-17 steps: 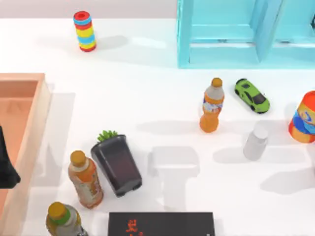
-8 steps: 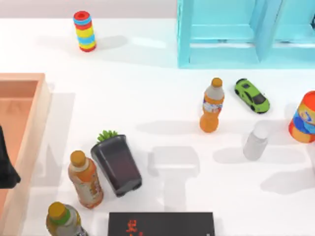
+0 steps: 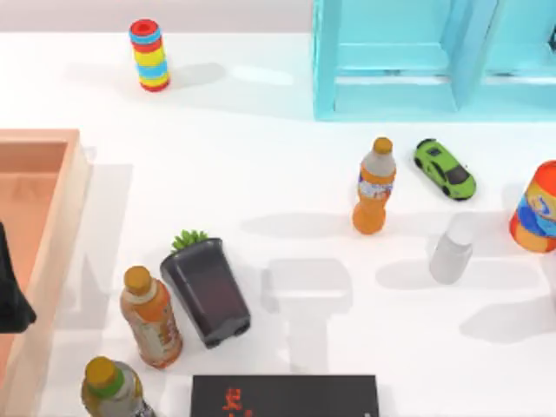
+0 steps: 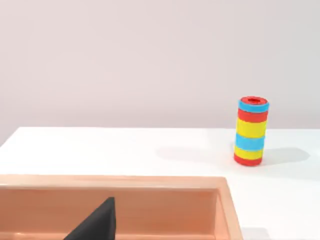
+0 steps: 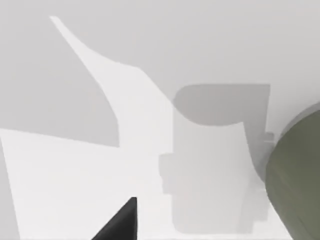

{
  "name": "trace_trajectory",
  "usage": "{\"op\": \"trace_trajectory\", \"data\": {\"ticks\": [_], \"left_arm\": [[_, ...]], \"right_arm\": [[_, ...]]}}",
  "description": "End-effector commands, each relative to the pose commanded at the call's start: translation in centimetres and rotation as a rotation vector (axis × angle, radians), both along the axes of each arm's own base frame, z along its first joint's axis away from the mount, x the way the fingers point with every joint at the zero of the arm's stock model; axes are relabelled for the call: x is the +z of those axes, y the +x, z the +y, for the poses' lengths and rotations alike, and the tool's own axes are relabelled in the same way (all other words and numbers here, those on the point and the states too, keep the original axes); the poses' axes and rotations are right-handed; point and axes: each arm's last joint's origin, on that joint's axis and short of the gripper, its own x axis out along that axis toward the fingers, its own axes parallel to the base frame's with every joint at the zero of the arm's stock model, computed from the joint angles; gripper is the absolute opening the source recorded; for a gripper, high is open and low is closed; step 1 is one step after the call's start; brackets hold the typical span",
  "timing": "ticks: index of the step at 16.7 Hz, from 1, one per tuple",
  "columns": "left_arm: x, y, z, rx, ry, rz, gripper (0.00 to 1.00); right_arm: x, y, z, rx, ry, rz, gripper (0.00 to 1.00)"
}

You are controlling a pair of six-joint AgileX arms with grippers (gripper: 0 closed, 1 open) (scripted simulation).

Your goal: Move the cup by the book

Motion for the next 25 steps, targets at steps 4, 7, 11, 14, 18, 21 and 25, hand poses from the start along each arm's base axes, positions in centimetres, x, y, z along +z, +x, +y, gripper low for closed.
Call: {"op": "trace_trajectory", "data": {"ticks": [4, 7, 11, 14, 18, 21, 25], "left_arm": [[0.0, 0.0, 0.0, 0.000, 0.000, 0.000, 1.00], [0.0, 0.0, 0.0, 0.000, 0.000, 0.000, 1.00], [0.0, 0.0, 0.0, 0.000, 0.000, 0.000, 1.00], [0.0, 0.0, 0.0, 0.000, 0.000, 0.000, 1.00], [0.0, 0.0, 0.0, 0.000, 0.000, 0.000, 1.00], [0.0, 0.0, 0.0, 0.000, 0.000, 0.000, 1.00], [0.0, 0.0, 0.0, 0.000, 0.000, 0.000, 1.00]], "right_arm": [[0.0, 0.0, 0.0, 0.000, 0.000, 0.000, 0.40], [0.0, 0.0, 0.0, 0.000, 0.000, 0.000, 0.17], [0.0, 0.0, 0.0, 0.000, 0.000, 0.000, 0.00], [0.0, 0.0, 0.0, 0.000, 0.000, 0.000, 0.00], [0.0, 0.0, 0.0, -0.001, -0.001, -0.001, 0.00], [0.9, 0.1, -0.1, 0.005, 0.000, 0.000, 0.00], [3.6, 0.1, -0.1, 0.004, 0.006, 0.004, 0.00]]}}
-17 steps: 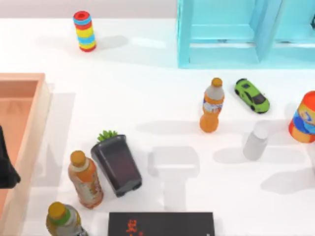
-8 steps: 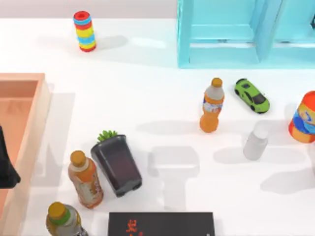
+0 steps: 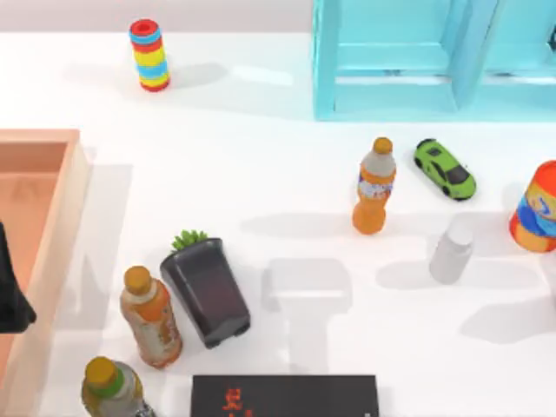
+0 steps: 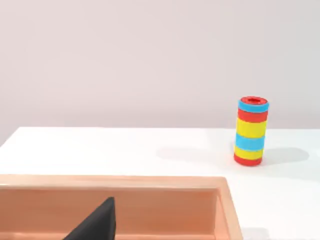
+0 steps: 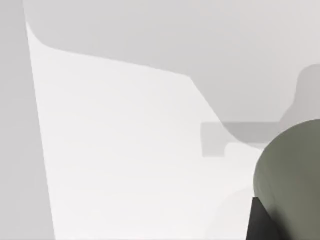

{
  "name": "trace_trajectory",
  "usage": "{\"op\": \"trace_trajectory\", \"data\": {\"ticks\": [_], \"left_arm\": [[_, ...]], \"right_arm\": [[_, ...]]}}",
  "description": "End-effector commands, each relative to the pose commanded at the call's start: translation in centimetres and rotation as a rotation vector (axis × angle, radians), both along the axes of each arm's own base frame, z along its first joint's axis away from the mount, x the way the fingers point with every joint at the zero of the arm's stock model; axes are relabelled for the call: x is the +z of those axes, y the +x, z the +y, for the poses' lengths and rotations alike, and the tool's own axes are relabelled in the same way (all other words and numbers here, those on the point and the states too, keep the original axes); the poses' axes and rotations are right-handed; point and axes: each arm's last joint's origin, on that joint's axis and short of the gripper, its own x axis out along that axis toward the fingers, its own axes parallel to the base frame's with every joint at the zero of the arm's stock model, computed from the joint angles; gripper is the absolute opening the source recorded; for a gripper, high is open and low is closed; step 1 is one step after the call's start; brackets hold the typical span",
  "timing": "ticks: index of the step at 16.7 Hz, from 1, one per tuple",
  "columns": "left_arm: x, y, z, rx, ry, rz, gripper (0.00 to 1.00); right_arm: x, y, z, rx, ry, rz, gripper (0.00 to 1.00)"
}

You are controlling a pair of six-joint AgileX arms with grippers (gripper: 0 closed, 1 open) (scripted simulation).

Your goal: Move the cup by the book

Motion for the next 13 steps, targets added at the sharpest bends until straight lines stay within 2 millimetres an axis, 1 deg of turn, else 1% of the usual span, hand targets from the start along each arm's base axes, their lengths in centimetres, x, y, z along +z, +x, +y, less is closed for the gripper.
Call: {"op": "trace_trajectory", "data": {"ticks": [2, 3, 8, 10, 13], "left_arm": [[0.0, 0.0, 0.0, 0.000, 0.000, 0.000, 1.00], [0.0, 0.0, 0.0, 0.000, 0.000, 0.000, 1.00], [0.0, 0.0, 0.0, 0.000, 0.000, 0.000, 1.00], [0.0, 0.0, 0.0, 0.000, 0.000, 0.000, 1.00], [0.0, 0.0, 0.0, 0.000, 0.000, 0.000, 1.00]], "right_arm": [[1.2, -0.1, 0.0, -0.004, -0.004, -0.003, 0.00], [1.5, -0.1, 0.1, -0.004, -0.007, -0.005, 0.00], [1.5, 0.1, 0.1, -0.007, -0.007, -0.006, 0.00], [2.3, 1.1, 0.3, -0.021, -0.024, -0.026, 0.00], [4.7, 3.7, 1.3, -0.072, -0.059, -0.085, 0.00]]}}
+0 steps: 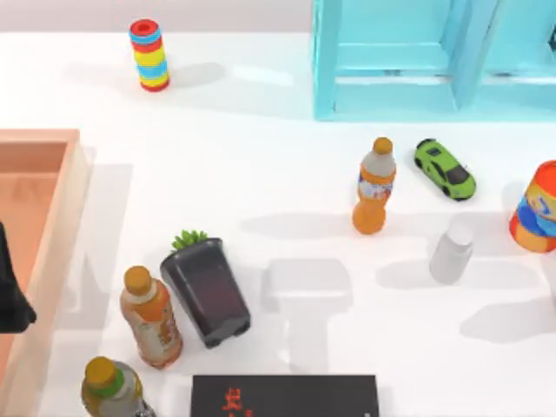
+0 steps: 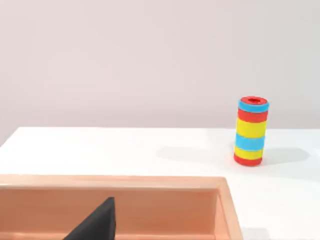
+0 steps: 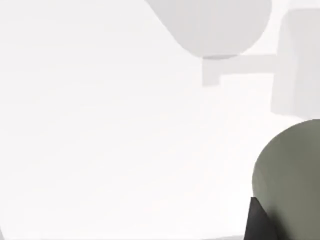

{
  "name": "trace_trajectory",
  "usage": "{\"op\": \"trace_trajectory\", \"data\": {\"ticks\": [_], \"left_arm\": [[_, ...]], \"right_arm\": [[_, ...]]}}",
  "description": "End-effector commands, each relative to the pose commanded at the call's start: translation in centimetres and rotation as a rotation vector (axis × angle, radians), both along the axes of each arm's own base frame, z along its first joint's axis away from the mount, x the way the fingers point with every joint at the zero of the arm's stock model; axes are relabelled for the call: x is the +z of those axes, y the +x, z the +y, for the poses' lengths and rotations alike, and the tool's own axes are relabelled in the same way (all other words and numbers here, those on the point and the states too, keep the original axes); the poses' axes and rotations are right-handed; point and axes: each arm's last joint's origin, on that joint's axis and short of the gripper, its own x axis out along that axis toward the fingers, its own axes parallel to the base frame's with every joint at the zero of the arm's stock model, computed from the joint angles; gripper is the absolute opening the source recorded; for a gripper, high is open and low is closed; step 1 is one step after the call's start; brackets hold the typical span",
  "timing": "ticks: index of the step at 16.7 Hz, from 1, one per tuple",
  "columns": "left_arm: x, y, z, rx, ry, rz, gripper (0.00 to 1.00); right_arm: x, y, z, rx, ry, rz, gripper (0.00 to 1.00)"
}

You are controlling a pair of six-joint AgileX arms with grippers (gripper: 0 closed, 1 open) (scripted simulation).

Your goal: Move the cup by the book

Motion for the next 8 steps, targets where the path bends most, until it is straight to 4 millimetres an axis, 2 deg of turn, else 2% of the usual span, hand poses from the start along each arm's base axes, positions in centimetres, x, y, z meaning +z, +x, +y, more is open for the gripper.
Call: {"op": "trace_trajectory", "data": {"ticks": [4, 8], "left_arm": [[0.0, 0.0, 0.0, 0.000, 0.000, 0.000, 1.00], [0.0, 0.0, 0.0, 0.000, 0.000, 0.000, 1.00]], "right_arm": [[3.8, 4.3, 3.8, -0.137, 0.004, -0.107, 0.00], [6.7, 7.9, 10.3, -0.360, 0.105, -0.171, 0.00]]}}
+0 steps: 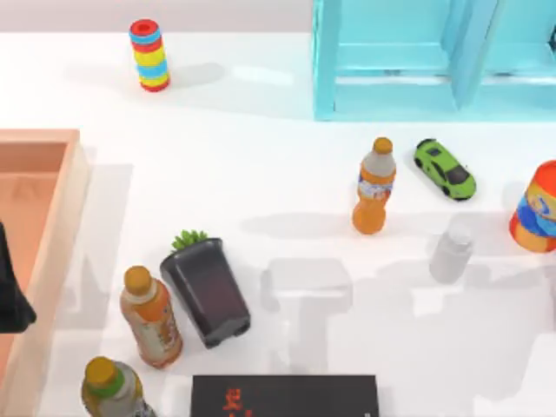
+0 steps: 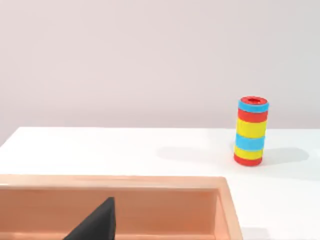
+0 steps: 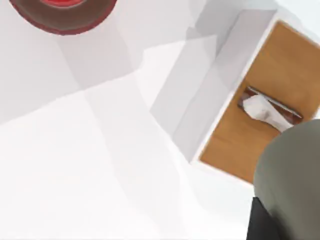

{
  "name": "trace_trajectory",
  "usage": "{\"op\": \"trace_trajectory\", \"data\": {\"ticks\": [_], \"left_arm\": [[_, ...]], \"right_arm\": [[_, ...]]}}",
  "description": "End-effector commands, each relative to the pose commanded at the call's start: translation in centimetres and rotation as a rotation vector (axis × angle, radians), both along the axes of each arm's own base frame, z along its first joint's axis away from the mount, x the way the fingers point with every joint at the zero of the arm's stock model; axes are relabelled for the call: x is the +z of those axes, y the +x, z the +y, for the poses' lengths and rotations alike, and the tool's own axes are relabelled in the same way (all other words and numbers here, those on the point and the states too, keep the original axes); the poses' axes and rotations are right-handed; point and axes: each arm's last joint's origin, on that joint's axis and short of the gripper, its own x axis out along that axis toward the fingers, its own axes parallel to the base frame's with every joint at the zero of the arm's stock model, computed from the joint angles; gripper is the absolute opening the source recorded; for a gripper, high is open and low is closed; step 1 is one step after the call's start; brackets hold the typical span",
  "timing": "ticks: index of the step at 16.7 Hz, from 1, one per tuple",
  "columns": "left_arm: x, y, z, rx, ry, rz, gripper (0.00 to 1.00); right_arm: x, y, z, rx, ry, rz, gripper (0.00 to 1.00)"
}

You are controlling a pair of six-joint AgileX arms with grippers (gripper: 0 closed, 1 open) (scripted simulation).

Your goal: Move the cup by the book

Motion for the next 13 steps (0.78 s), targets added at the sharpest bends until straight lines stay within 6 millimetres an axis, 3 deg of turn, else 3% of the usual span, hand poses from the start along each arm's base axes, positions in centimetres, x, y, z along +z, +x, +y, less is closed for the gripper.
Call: {"op": "trace_trajectory", "data": {"ticks": [3, 6, 10, 13], "left_arm": [[0.0, 0.0, 0.0, 0.000, 0.000, 0.000, 1.00], [0.0, 0.0, 0.0, 0.000, 0.000, 0.000, 1.00], [0.0, 0.0, 0.0, 0.000, 0.000, 0.000, 1.00], [0.0, 0.0, 0.0, 0.000, 0.000, 0.000, 1.00]], "right_arm": [[1.0, 1.3, 6.0, -0.198, 0.121, 0.010, 0.00], [0.9, 1.2, 12.2, -0.410, 0.222, 0.076, 0.00], [-0.4, -1.1, 19.4, -0.684, 0.276, 0.177, 0.00], [-1.8, -3.8, 23.5, -0.853, 0.269, 0.220, 0.00]]}}
